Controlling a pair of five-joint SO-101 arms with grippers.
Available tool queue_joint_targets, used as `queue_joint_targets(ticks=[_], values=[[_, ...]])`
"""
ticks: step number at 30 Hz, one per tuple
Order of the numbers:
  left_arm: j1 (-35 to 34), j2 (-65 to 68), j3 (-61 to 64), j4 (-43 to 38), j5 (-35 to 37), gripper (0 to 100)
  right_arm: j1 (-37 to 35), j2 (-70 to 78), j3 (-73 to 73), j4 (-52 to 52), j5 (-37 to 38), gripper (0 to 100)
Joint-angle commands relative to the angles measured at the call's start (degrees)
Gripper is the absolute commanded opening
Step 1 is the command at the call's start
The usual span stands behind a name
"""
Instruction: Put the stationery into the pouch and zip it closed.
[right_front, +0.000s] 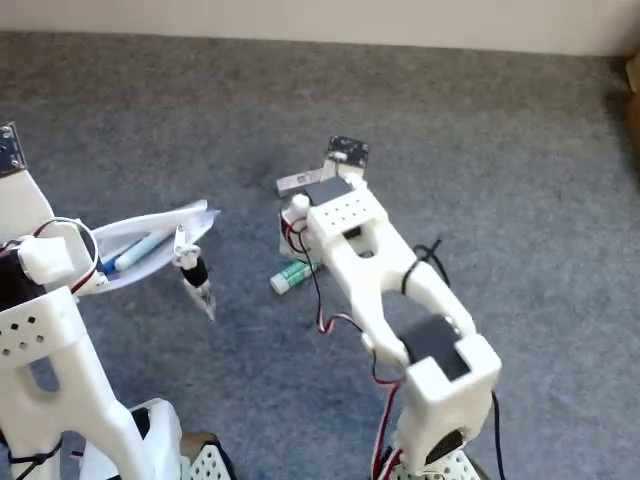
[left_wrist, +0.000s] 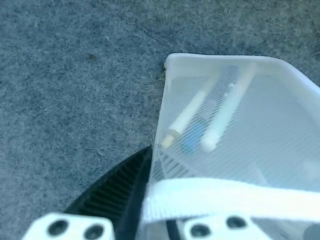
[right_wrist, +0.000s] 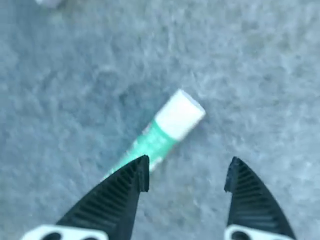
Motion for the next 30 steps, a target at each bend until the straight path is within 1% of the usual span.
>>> queue_joint_targets(ticks=[1,5,12,14,19,21,30], values=[[-0.92,-1.01,-0.04,-0.97,0.79,1,-0.57,3.38,-9.27,0.48,-4.57,23.9],[-0.92,-1.01,-0.04,-0.97,0.7,1,-0.4,8.48,-13.32,0.92,-6.51,23.9],[-0.92,-1.01,-0.04,-0.97,0.7,1,-0.4,14.11,-14.2,1.01,-8.0,23.6],[-0.92,-1.01,-0.04,-0.97,0.7,1,0.22,14.37,-14.11,1.01,-8.0,19.9],[-0.92,-1.01,-0.04,-0.97,0.7,1,3.38,14.29,-14.2,1.01,-7.47,3.5],[-0.92,-1.01,-0.04,-0.97,0.7,1,4.53,14.2,-14.2,1.36,-5.45,0.3],[-0.92,-1.01,-0.04,-0.88,0.7,1,4.62,14.02,-16.22,13.05,2.73,0.4]])
